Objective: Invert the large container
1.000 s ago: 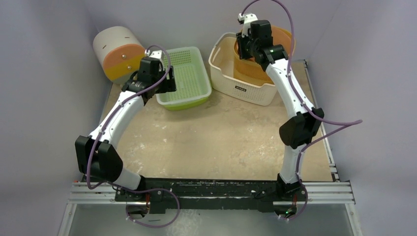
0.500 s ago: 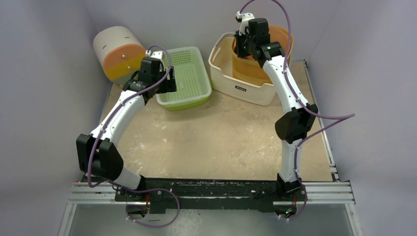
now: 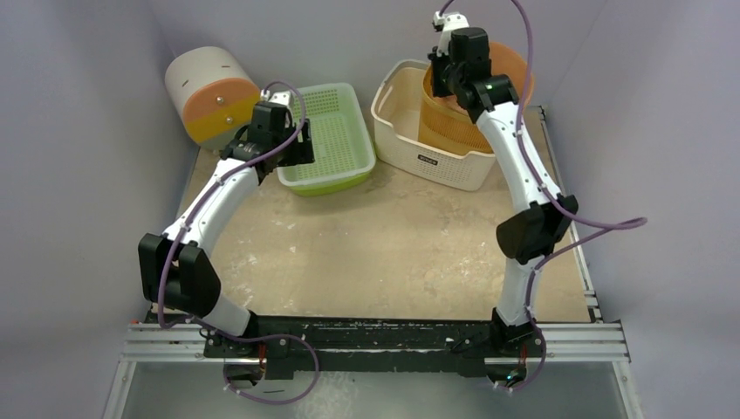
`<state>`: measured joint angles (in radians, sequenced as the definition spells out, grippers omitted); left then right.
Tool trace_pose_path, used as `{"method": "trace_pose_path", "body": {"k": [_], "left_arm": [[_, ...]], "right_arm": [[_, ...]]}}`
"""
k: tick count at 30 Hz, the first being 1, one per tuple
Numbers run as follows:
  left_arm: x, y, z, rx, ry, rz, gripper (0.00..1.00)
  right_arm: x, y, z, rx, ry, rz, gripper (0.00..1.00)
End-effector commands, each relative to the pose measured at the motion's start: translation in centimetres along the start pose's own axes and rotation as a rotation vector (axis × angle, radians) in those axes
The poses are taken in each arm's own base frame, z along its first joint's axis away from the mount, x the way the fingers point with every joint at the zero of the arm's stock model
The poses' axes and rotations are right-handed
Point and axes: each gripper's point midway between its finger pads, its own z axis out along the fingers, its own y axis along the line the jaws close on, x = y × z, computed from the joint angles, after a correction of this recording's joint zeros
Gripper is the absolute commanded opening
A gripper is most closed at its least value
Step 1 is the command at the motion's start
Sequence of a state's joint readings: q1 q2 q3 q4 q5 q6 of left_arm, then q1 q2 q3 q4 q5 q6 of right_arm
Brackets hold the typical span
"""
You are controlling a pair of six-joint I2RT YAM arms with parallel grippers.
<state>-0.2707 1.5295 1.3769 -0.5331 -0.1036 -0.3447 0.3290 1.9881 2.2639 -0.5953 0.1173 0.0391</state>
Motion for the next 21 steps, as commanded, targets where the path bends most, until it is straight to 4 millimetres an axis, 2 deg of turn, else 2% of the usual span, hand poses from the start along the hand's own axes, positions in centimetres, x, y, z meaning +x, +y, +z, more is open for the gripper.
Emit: {"method": "trace_pose_path", "body": {"k": [1,7,8,11,16,19,21], "left_arm": [[-3.1,-0.8,-0.4,0.028,-0.082,-0.005,0.75],[-4.7,-0.6,-0.6,0.003,-0.115,-0.007,0.75],[-4.9,-0.4,-0.5,-0.009,-0.116,-0.005,0.75],[-5.2,0.1,-0.2,-0.044,-0.111,0.002,0.75],[-7.0,0.7,-0.5,-0.084,-0.141,0.004,0.75],[-8.5,1.4,-1.0,-0.120,-0.176,-0.029,0.75],[-9.4,3.0,-1.5,-0.186,-0.206,-0.096,0.75]], "right_arm": [[-12.0,-4.0,-10.9,0.152,-0.403,0.019,0.00],[-16.6,-5.1,-17.0,0.177,-0.587,0.005,0.00],[-17.6,-5.3,-18.5,0.180,-0.631,0.009,0.00],[-19.3,-4.5,-21.5,0.122,-0.705,0.010,0.00],[-20.6,-0.4,-25.7,-0.142,-0.787,0.013,0.00],[-20.5,2.8,-27.5,-0.335,-0.810,0.010,0.00],[-19.9,4.6,-28.0,-0.442,-0.796,0.001,0.00]]}}
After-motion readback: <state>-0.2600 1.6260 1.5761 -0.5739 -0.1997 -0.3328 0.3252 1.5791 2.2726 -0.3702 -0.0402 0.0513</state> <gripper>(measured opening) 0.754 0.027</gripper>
